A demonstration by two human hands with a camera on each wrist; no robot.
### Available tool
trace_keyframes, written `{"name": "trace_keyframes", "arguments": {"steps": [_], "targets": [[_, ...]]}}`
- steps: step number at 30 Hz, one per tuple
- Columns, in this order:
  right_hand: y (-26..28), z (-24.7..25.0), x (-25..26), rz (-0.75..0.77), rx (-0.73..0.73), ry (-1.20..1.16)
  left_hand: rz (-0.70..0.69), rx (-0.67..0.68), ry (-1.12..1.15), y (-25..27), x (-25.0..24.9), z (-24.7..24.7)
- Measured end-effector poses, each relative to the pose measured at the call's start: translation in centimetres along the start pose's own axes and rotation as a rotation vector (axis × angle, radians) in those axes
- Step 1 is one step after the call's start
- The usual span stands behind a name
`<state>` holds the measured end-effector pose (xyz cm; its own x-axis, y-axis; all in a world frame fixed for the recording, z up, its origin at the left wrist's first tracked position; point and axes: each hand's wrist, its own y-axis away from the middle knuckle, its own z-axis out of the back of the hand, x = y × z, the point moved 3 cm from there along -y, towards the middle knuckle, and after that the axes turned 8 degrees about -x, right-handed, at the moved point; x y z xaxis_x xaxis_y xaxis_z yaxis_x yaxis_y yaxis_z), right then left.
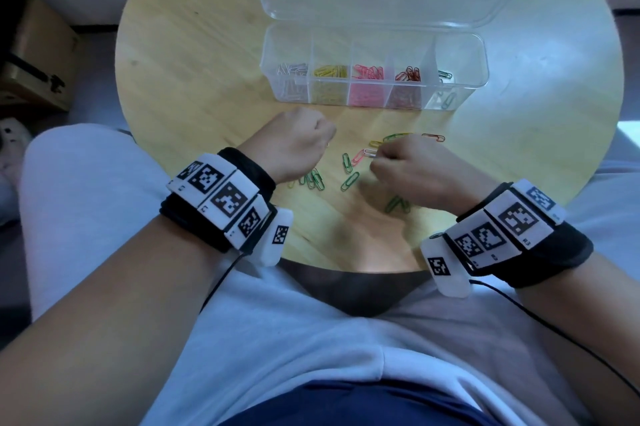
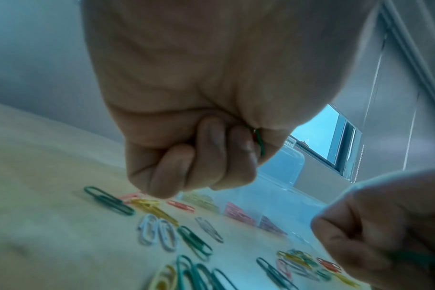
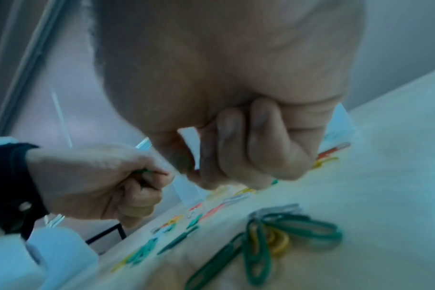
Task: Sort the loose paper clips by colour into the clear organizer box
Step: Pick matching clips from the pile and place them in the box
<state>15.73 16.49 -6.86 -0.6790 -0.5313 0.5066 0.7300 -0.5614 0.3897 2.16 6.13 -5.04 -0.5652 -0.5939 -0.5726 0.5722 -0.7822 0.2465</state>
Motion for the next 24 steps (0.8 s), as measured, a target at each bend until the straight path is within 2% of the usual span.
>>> {"name": "trace_keyframes", "arguments": {"steps": [4, 6, 8, 11, 15, 17, 20, 24], "targets": [[-0.1, 0.2, 0.0, -0.230, 0.161, -0.756, -0.009, -0.009, 0.080, -0.3, 1.2, 0.4], [0.0, 0.0, -0.1, -0.295, 0.239, -0.937, -0.016, -0.008, 0.117, -0.3, 1.4, 0.6], [-0.1, -0.2, 0.0, -0.309, 0.254, -0.993, -0.037, -0.004, 0.132, -0.3, 1.3, 0.8], [-0.3, -0.3, 0.2, -0.229, 0.159, -0.851, -0.022, 0.003, 0.115, -0.2, 1.5, 1.0], [0.0, -0.8, 0.9, 0.042, 0.034, -0.238, -0.039, 0.022, -0.024, -0.1, 1.6, 0.6], [0.4, -1.1, 1.3, 0.127, 0.037, -0.078, -0.072, 0.023, -0.189, 0.2, 1.4, 0.5], [0.4, -1.1, 1.3, 0.169, 0.010, 0.054, -0.108, 0.069, -0.349, 0.6, 1.5, -0.1], [-0.2, -0.4, 0.6, 0.093, -0.021, 0.098, -0.058, 0.060, -0.378, 0.7, 1.1, -0.8]]}}
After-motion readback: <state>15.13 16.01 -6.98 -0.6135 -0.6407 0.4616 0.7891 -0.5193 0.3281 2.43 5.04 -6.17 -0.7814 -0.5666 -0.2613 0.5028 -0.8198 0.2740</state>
